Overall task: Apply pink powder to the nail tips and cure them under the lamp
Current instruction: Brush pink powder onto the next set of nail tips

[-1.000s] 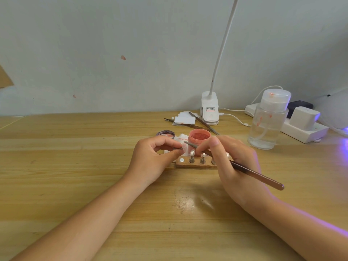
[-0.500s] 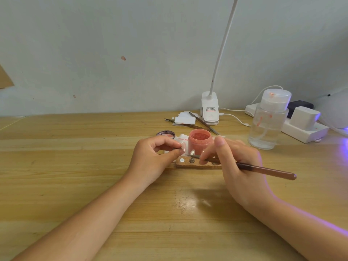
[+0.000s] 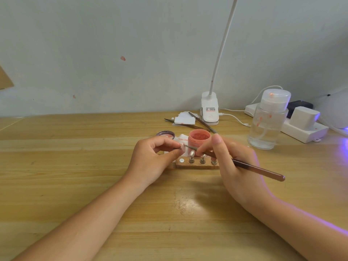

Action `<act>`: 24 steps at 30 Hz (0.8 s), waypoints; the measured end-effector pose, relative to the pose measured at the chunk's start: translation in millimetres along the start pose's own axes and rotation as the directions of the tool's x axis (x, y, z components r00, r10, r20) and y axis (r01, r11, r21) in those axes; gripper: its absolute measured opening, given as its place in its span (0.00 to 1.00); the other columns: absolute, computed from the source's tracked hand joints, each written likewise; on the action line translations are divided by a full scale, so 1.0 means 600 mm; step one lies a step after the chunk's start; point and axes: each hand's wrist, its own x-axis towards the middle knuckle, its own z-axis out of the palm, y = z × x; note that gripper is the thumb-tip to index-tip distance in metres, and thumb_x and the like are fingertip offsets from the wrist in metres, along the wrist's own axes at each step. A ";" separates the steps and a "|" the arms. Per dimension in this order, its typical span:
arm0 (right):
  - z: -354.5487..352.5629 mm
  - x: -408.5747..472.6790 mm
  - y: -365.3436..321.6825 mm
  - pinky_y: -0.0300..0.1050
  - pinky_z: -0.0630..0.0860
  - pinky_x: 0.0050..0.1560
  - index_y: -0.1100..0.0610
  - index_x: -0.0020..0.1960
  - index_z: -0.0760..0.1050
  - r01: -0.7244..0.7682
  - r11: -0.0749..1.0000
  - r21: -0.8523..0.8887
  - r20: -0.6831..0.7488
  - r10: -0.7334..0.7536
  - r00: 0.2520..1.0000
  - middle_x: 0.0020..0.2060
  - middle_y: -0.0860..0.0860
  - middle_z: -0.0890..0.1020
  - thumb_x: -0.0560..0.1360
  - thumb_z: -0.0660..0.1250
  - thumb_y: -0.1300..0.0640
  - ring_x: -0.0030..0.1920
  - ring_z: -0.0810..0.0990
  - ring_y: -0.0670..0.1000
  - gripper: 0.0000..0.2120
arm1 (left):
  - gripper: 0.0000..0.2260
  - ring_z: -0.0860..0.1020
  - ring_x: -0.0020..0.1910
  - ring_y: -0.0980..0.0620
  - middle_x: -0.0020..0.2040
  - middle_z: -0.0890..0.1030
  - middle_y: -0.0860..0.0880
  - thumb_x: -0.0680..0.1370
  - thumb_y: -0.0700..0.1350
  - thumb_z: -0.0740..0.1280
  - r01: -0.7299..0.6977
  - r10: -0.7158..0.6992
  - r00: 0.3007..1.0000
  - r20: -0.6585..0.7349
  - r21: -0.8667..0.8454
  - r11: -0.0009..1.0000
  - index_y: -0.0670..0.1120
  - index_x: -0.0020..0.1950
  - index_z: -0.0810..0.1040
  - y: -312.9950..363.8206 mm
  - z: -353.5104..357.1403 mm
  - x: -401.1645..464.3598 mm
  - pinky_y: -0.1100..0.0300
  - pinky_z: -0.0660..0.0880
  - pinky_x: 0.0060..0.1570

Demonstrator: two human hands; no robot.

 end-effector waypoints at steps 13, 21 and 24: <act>0.000 -0.002 0.000 0.47 0.74 0.42 0.59 0.33 0.79 0.023 0.999 0.038 -0.005 -0.023 1.000 0.31 0.49 0.81 0.77 0.53 0.48 0.38 0.79 0.45 0.24 | 0.05 0.78 0.35 0.61 0.35 0.82 0.52 0.67 0.36 0.74 -0.005 0.005 1.000 0.012 -0.006 1.000 0.46 0.36 0.81 -0.001 -0.001 0.000 0.72 0.71 0.37; 0.000 -0.001 -0.003 0.47 0.73 0.45 0.57 0.36 0.80 0.025 0.999 -0.040 -0.007 -0.025 1.000 0.34 0.45 0.81 0.76 0.52 0.46 0.41 0.79 0.43 0.23 | 0.04 0.79 0.37 0.61 0.37 0.83 0.49 0.67 0.38 0.73 -0.005 0.005 1.000 0.022 -0.003 1.000 0.45 0.37 0.81 -0.001 0.000 0.001 0.72 0.71 0.38; -0.002 -0.004 -0.004 0.47 0.73 0.42 0.61 0.32 0.79 0.057 0.998 0.020 -0.024 -0.057 0.998 0.30 0.50 0.81 0.77 0.52 0.49 0.38 0.79 0.45 0.25 | 0.05 0.78 0.35 0.62 0.36 0.82 0.51 0.67 0.36 0.73 -0.008 0.008 1.000 0.020 -0.005 1.000 0.45 0.36 0.80 -0.001 0.000 0.001 0.72 0.71 0.37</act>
